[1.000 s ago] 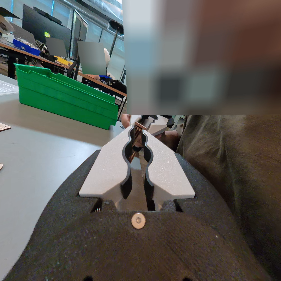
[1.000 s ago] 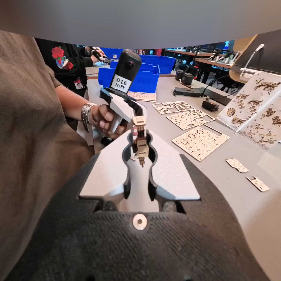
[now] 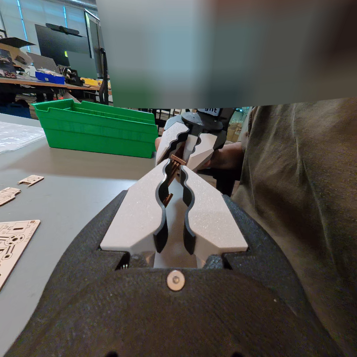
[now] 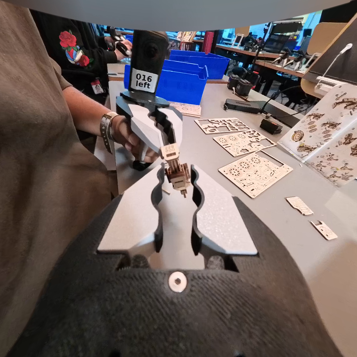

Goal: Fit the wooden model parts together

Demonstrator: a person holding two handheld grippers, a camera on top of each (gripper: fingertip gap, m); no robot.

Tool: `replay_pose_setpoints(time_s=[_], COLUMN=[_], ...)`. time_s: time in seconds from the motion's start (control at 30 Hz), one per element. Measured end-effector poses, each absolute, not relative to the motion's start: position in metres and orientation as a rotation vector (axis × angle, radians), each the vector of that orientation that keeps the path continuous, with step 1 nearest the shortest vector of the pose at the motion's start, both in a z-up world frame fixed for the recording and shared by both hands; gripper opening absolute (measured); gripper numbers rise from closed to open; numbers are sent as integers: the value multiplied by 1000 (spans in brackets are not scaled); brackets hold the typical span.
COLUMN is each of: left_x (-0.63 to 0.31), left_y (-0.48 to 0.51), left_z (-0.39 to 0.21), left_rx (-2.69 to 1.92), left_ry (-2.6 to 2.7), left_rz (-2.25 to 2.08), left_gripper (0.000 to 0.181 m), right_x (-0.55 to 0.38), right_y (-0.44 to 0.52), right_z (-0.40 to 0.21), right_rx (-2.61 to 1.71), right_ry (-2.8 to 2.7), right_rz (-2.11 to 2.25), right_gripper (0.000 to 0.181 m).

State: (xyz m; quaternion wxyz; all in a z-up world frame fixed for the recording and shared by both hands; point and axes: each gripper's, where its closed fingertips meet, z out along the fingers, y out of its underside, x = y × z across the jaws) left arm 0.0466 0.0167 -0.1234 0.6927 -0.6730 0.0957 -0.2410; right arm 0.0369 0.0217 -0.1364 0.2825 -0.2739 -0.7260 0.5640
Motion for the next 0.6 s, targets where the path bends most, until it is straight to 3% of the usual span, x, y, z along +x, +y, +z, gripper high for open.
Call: replay_pose_setpoints(time_s=[0.3, 0.43, 0.6], left_x=[37, 22, 9], left_y=[18, 16, 10], left_z=[-122, -111, -96], left_rx=[-1494, -1416, -1280], left_ry=[160, 30, -98], left_rz=[-524, -637, -815], left_gripper=[5, 5, 5], right_x=[29, 25, 24], right_y=[35, 36, 32], right_z=[-136, -144, -150], right_rx=[-843, -887, -949], right_ry=[-1891, -1911, -1934], right_rz=[1628, 1624, 1661], right_gripper=[33, 45, 45])
